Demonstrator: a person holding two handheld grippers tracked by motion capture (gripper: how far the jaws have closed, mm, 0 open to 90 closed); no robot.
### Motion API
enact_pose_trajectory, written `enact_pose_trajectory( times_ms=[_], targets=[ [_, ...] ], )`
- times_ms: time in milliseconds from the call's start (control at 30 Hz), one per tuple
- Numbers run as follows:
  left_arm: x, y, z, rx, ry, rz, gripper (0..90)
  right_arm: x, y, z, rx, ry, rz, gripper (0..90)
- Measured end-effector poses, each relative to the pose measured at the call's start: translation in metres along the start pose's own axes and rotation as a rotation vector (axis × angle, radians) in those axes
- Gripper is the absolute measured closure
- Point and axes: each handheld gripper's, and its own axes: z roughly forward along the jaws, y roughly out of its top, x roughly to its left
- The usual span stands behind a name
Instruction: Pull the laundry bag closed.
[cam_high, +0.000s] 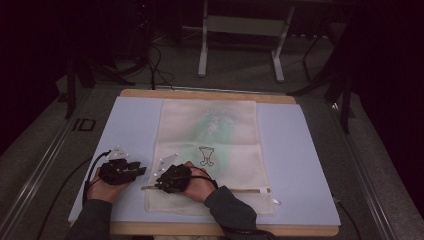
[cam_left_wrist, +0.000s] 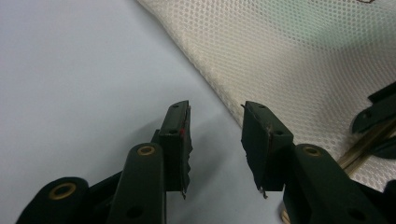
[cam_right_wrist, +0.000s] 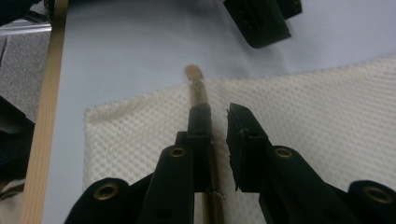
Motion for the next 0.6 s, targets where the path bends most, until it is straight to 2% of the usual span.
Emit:
enact_pose_trajectory(
  times_ms=[333,600],
  targets=[
    [0.000,0.000,0.000,0.000,0.003,-0.001,61.4,0.005,0.013,0.014,-0.009,0.020,-0.002,77.2],
    [0.002,-0.001,-0.002,-0.008,0.006,-0.010,60.9,0.009,0.023,0.025,0.009,0.021,-0.018,76.6]
  ],
)
